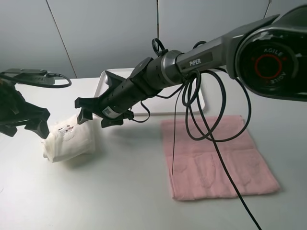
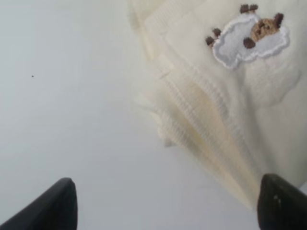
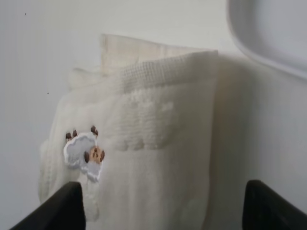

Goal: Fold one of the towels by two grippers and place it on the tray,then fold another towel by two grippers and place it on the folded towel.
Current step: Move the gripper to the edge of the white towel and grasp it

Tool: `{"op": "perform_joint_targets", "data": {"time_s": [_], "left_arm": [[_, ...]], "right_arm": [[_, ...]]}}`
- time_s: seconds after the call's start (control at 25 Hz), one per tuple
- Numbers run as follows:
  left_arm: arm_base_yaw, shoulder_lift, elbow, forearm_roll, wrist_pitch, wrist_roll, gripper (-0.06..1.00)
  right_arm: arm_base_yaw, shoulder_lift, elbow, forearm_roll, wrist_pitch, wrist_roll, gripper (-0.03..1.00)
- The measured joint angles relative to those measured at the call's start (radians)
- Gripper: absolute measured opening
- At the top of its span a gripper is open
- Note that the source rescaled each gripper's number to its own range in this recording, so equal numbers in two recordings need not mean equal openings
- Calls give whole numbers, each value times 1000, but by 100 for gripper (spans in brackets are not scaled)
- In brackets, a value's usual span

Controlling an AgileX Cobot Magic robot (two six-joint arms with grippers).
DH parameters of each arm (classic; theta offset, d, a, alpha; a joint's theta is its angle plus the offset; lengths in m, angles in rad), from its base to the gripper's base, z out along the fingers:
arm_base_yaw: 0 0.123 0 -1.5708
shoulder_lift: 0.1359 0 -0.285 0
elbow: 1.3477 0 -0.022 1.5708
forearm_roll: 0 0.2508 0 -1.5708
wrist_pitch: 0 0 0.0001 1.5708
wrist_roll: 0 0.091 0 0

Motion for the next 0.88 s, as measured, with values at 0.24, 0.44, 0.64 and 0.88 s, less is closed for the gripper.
{"op": "perform_joint_targets", "data": {"time_s": [0.24, 0.44, 0.64, 0.88], "left_arm": [[0, 0, 0, -12, 25, 2, 97], [0, 0, 0, -18, 27, 5, 97], [0, 0, 0, -20, 22, 11, 97], [0, 0, 0, -20, 20, 15, 97]], "right_arm": [[29, 61, -112, -174, 4, 142, 73], [40, 94, -164, -293, 13, 237, 73], [65, 112, -183, -303, 17, 256, 68], [67, 120, -183, -321, 21, 293, 35]]}}
